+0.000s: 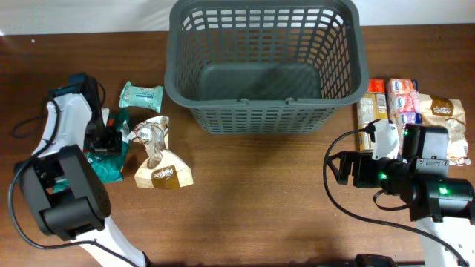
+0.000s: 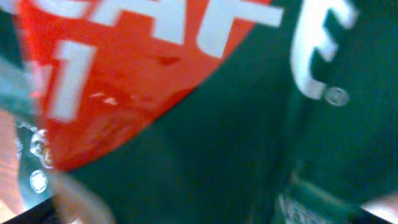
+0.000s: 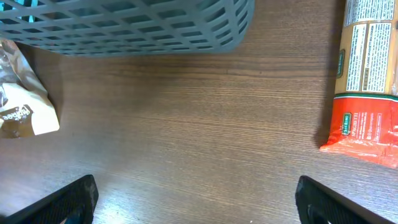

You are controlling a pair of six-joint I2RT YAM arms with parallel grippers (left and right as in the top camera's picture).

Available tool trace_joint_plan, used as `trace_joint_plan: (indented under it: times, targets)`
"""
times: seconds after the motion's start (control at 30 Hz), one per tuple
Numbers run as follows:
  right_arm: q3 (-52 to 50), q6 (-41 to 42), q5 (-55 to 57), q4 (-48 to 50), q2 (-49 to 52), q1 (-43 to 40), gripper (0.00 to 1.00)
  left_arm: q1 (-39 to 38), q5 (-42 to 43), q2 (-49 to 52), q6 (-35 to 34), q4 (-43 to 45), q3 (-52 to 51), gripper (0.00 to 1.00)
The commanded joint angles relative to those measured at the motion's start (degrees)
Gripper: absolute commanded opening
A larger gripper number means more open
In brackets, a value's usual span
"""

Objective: Pack container
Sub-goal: 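Reach the left gripper to the green Nescafé bag and grasp it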

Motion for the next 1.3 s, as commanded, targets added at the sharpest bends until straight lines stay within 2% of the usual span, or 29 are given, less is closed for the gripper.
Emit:
trace_joint_plan:
  times: [0.0, 0.17, 0.2, 0.27, 0.33, 0.43, 0.53, 0.73, 0.9, 1.27]
  targets:
    - [0.9, 0.2, -0.9, 0.1, 0.0, 0.5, 0.99, 0.2, -1.0, 0.7, -0.8, 2.4, -3.0, 0.86]
    - [1.0, 0.6, -0.9, 0.0, 0.0, 0.5, 0.99, 0.7, 0.1, 0.8, -0.8, 6.8, -6.6, 0.84]
    - [1.0, 0.6, -0.9, 0.0, 0.0, 0.5, 0.99, 0.6, 0.4, 0.9, -0.8, 7.7, -7.1, 0.83]
    - [1.0, 0.6, -0.9, 0.1, 0.0, 0.5, 0.99, 0.6, 1.2, 1.3, -0.8, 8.9, -8.2, 0.73]
    - [1.0, 0.6, -0.9, 0.1, 0.0, 0.5, 0.99, 0.6, 1.8, 1.7, -1.0, 9.6, -8.9, 0.56]
    - [1.0, 0.6, -0.9, 0.1, 0.0, 0.5, 0.99, 0.6, 2.2, 2.4, -1.5, 9.7, -9.0, 0.23]
    - [1.0, 0.6, -0.9, 0.0, 0.0, 0.5, 0.99, 0.6, 2.2, 2.4, -1.6, 9.7, -9.0, 0.03]
    - [1.0, 0.6, -0.9, 0.0, 0.0, 0.5, 0.99, 0.6, 2.8, 2.4, -5.4, 9.3, -8.9, 0.02]
    - [1.0, 0.6, -0.9, 0.0, 0.0, 0.5, 0.99, 0.6, 3.6, 2.2, -5.7, 6.9, -7.7, 0.02]
    - [1.0, 0.6, -0.9, 0.0, 0.0, 0.5, 0.99, 0.6, 5.9, -1.0, -5.6, -5.2, 7.4, 0.02]
